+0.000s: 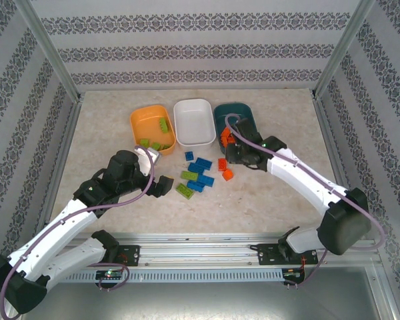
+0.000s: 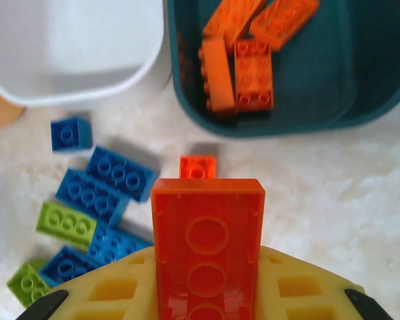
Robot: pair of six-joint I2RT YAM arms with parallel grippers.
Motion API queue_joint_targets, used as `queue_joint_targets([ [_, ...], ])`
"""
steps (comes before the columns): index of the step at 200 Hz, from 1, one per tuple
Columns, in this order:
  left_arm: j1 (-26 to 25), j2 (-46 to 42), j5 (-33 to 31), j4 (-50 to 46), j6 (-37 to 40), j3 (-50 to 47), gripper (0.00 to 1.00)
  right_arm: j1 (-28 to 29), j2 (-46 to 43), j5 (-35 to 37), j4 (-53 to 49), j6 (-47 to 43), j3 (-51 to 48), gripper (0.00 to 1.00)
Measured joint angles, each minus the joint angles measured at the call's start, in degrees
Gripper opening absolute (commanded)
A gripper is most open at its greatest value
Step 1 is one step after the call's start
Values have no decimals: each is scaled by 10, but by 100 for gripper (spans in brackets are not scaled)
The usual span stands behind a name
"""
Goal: Sort the legos into containers by color
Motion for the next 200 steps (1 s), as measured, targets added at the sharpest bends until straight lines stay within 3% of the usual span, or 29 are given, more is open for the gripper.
queue_joint_targets([
  [88,0,10,-6,0,0,0,100,-116,301,-37,-2,-73,259,30],
  [132,0,19,-7,0,0,0,100,-139,449,-47,-34,-102,421,50],
  [165,0,28,-8,0,0,0,100,-136,444,-42,-55,-113,433,58],
  [200,0,28,-10,0,0,1,100,-67,310,-27,-40,-111,302,60],
])
